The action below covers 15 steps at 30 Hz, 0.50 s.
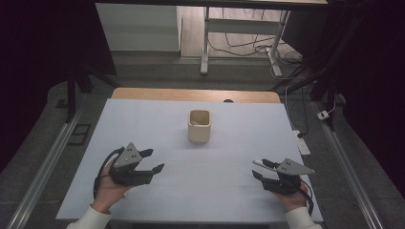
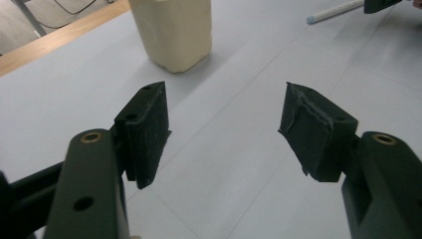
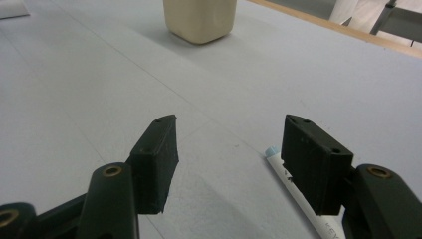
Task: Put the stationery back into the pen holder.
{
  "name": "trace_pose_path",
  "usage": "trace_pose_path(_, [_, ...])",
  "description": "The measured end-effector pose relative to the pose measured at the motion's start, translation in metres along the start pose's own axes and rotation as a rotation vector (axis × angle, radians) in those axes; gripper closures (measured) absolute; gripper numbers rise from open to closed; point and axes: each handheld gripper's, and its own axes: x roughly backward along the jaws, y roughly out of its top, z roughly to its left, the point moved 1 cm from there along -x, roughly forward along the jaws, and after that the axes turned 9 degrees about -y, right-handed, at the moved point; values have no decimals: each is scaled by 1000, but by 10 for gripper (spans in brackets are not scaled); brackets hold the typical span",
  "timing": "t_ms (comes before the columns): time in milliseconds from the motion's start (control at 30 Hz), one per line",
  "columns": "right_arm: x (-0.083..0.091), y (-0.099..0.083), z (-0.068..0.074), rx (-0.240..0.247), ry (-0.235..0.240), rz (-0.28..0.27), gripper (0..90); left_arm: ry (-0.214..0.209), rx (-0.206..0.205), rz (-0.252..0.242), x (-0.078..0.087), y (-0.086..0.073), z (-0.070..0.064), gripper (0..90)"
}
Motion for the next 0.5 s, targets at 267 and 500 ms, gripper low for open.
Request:
trace_pose_path(267, [3, 4, -3, 12, -13, 0, 388, 45, 26, 30, 2, -26, 6, 348])
trace_pose_path(500, [5, 14, -7, 44, -4, 51, 395, 48, 50, 49, -1, -37, 11, 340])
